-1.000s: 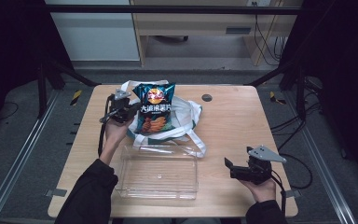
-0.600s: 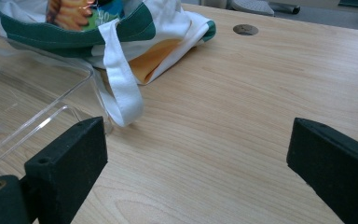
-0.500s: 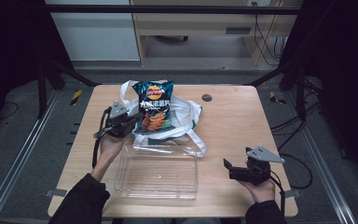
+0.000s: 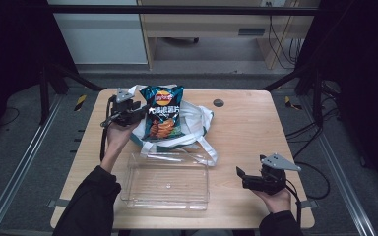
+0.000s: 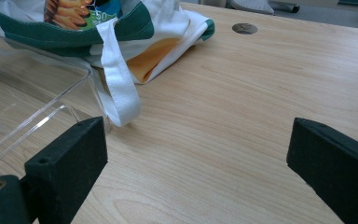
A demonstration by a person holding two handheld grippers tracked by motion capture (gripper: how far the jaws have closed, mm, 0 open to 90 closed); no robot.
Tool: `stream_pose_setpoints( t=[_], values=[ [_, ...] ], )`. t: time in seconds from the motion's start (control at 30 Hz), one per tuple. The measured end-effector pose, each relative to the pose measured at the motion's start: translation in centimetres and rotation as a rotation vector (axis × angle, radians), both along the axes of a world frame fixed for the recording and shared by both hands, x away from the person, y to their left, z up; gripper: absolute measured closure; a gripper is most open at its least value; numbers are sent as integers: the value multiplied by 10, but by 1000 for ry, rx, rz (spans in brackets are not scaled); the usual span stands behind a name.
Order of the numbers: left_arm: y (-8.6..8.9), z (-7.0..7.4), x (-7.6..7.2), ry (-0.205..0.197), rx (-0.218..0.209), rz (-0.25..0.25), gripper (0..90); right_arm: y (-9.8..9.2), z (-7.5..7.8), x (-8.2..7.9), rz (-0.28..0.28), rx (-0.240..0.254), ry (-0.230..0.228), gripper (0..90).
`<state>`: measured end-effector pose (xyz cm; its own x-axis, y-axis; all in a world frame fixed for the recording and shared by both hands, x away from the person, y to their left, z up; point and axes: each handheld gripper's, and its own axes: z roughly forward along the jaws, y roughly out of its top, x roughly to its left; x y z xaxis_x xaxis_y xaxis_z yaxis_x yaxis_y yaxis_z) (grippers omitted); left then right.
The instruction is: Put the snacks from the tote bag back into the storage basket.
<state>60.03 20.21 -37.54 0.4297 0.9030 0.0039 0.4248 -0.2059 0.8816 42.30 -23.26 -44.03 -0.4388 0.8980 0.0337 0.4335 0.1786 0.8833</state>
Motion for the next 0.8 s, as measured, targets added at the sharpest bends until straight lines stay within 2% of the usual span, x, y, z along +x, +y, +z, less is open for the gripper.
stream_pose_setpoints(
  t=[0.03, 0.17, 0.27, 0.33, 0.4, 0.6, 0.67, 0.8],
  values=[
    [0, -3, 4, 13, 6, 8, 603, 0, 0, 0, 1, 0, 0, 53],
    [1, -17, 18, 59, -14, 31, 626, -1, 0, 1, 0, 3, 3, 52],
    [3, -21, 22, 75, -76, 24, 653, -1, 0, 1, 0, 5, 5, 53],
    [1, -22, 23, 75, -92, 15, 677, 0, 0, 0, 0, 7, 6, 53],
    [-2, -22, 23, 76, -80, 1, 718, 0, 0, 0, 0, 7, 6, 53],
    [-9, -22, 21, 86, -9, -29, 900, 0, -1, 0, 3, 2, 5, 53],
    [-10, -20, 18, 77, 20, -51, 900, 0, -1, 0, 4, 3, 5, 54],
    [-10, -16, 6, 48, 18, -85, 900, 0, -1, 0, 4, 2, 4, 54]
  ],
)
